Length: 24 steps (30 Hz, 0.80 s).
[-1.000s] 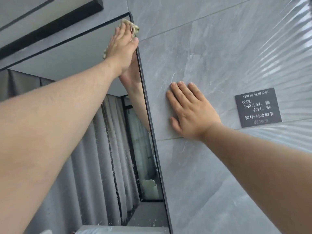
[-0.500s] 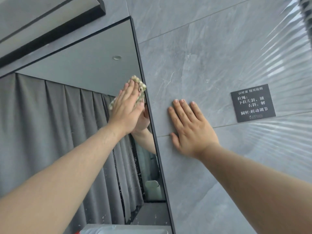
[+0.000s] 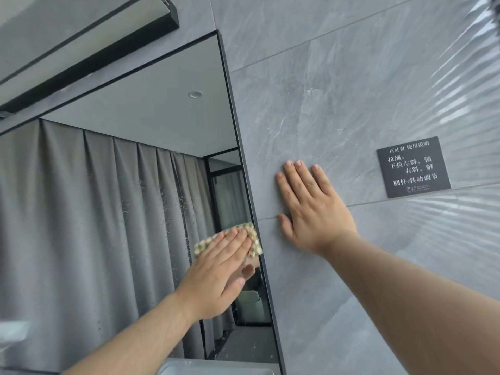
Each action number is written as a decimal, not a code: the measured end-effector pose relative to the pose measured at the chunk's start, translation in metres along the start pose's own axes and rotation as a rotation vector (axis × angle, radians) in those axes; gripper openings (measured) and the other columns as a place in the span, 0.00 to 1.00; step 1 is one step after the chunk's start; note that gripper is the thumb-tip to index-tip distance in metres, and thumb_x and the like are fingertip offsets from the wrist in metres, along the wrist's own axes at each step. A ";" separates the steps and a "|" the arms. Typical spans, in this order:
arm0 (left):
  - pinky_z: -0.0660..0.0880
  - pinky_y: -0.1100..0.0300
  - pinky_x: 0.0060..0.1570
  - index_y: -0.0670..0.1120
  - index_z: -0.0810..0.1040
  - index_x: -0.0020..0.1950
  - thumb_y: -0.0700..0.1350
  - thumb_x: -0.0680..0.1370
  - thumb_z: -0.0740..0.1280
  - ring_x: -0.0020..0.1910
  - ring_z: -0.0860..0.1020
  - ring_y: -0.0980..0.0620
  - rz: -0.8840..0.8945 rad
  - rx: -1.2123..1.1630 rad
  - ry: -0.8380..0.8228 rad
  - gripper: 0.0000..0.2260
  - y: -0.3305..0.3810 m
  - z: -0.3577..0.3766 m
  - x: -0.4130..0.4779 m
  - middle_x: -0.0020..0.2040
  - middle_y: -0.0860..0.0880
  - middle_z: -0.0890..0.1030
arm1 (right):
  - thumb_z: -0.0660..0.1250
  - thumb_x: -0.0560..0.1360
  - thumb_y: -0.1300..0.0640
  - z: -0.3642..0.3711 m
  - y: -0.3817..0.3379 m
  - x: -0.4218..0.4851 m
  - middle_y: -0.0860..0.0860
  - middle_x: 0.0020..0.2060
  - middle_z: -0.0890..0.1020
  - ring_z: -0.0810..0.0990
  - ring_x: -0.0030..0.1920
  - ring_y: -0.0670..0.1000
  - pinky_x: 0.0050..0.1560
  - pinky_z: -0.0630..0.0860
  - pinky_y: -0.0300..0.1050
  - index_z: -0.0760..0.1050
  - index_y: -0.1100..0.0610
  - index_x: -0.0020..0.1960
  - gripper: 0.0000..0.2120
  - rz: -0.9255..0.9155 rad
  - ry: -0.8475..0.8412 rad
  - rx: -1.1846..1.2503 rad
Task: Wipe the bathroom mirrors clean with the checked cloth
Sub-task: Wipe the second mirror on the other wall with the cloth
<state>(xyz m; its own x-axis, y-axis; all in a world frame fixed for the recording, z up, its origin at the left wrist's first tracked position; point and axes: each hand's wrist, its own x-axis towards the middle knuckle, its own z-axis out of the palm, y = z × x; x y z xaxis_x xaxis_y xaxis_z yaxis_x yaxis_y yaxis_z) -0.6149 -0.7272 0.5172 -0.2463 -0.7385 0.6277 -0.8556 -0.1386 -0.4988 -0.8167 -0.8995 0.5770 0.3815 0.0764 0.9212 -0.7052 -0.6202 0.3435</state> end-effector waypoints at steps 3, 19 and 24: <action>0.34 0.56 0.77 0.53 0.41 0.80 0.55 0.82 0.49 0.79 0.37 0.58 -0.089 -0.067 -0.001 0.29 -0.009 -0.023 0.026 0.81 0.54 0.39 | 0.53 0.76 0.44 0.000 0.000 0.000 0.63 0.77 0.59 0.57 0.78 0.62 0.77 0.52 0.62 0.59 0.64 0.78 0.36 0.002 0.003 0.000; 0.40 0.56 0.78 0.48 0.46 0.81 0.58 0.80 0.46 0.80 0.40 0.56 -0.191 -0.211 0.197 0.31 -0.052 -0.084 0.114 0.82 0.51 0.44 | 0.62 0.75 0.45 0.011 -0.016 -0.038 0.64 0.77 0.60 0.57 0.78 0.64 0.77 0.55 0.62 0.60 0.64 0.77 0.37 -0.019 0.069 0.050; 0.40 0.54 0.79 0.51 0.45 0.81 0.55 0.82 0.49 0.80 0.40 0.56 -0.162 -0.211 0.139 0.28 -0.028 -0.049 0.068 0.82 0.52 0.43 | 0.59 0.76 0.45 0.013 -0.021 -0.044 0.64 0.77 0.60 0.57 0.78 0.63 0.77 0.55 0.62 0.60 0.64 0.77 0.36 0.001 0.069 0.044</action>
<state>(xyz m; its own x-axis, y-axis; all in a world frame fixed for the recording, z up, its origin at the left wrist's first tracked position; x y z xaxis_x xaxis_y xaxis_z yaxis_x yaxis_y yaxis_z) -0.6299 -0.7408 0.6031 -0.1466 -0.6182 0.7723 -0.9609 -0.0963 -0.2595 -0.8107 -0.9001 0.5272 0.3377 0.1287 0.9324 -0.6778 -0.6541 0.3357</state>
